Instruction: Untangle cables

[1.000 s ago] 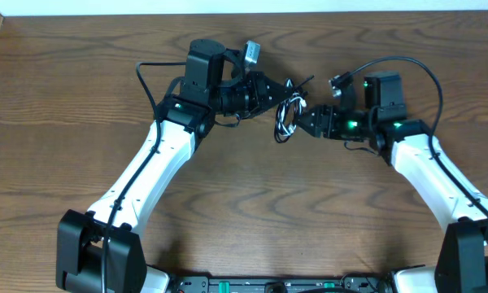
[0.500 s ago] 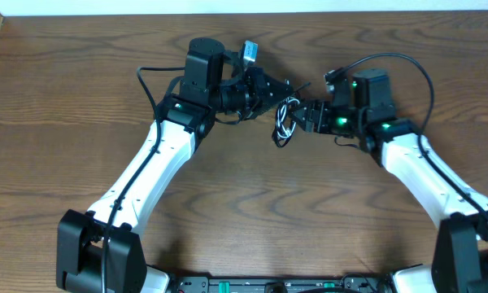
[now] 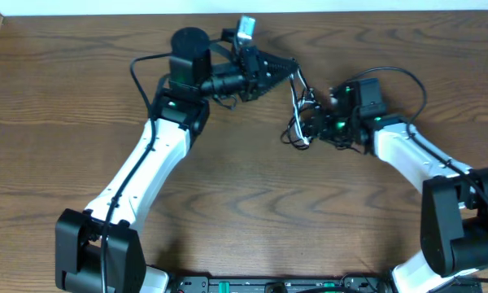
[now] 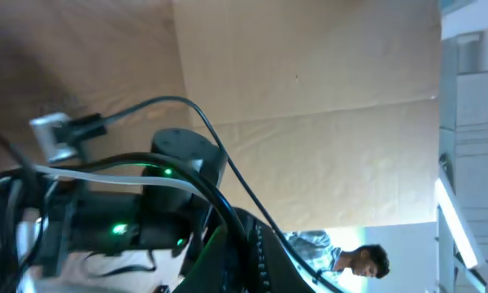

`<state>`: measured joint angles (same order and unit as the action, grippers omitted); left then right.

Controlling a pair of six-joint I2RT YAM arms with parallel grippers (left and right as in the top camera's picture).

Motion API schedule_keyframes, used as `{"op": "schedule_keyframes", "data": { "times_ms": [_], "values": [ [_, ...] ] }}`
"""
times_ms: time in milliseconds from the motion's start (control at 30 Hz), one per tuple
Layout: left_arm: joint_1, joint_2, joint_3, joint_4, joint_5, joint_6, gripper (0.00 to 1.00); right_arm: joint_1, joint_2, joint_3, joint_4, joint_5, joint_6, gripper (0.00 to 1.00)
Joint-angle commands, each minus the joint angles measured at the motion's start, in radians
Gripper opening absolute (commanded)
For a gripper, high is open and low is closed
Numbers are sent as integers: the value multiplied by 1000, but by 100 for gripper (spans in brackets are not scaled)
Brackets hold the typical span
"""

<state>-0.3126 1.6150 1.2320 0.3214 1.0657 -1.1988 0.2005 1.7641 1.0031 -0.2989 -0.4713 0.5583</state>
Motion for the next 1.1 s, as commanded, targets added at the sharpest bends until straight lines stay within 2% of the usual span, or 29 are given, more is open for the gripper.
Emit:
{"op": "schedule_keyframes", "data": {
  "times_ms": [0, 67, 167, 267, 400, 500, 600, 700, 800, 833, 933, 1067],
  "values": [
    [74, -10, 15, 28, 27, -29, 7, -66, 1, 3, -109, 43, -75, 46],
    [105, -10, 15, 29, 25, -9, 7, -87, 1, 3, -159, 48, -116, 42],
    [160, -10, 15, 28, 15, 40, 7, -116, 1, 3, -254, 118, -132, 42],
    [208, -10, 15, -15, -32, 196, 7, -141, 1, 3, -335, 164, -186, 44],
    [212, -9, 15, -239, -105, 385, 8, -146, 1, 3, -375, 163, -220, 45],
    [169, -9, 15, -492, -216, 561, 7, -146, 1, 3, -406, 154, -223, 46],
    [105, -8, 15, -607, -312, 658, 8, -147, 1, 3, -408, 146, -223, 48],
    [24, -8, 15, -677, -446, 687, 8, -152, -12, 6, -409, 136, -223, 51],
    [-63, 0, 15, -722, -623, 687, 16, -172, -60, 13, -415, 121, -224, 53],
    [-92, 6, 14, -726, -678, 686, 24, -181, -81, 14, -416, 116, -223, 54],
    [-189, 51, 14, -709, -821, 686, 37, -235, -208, 16, -417, 81, -228, 58],
    [-251, 138, 14, -630, -910, 686, 43, -277, -342, 16, -441, 69, -241, 61]
  ]
}}
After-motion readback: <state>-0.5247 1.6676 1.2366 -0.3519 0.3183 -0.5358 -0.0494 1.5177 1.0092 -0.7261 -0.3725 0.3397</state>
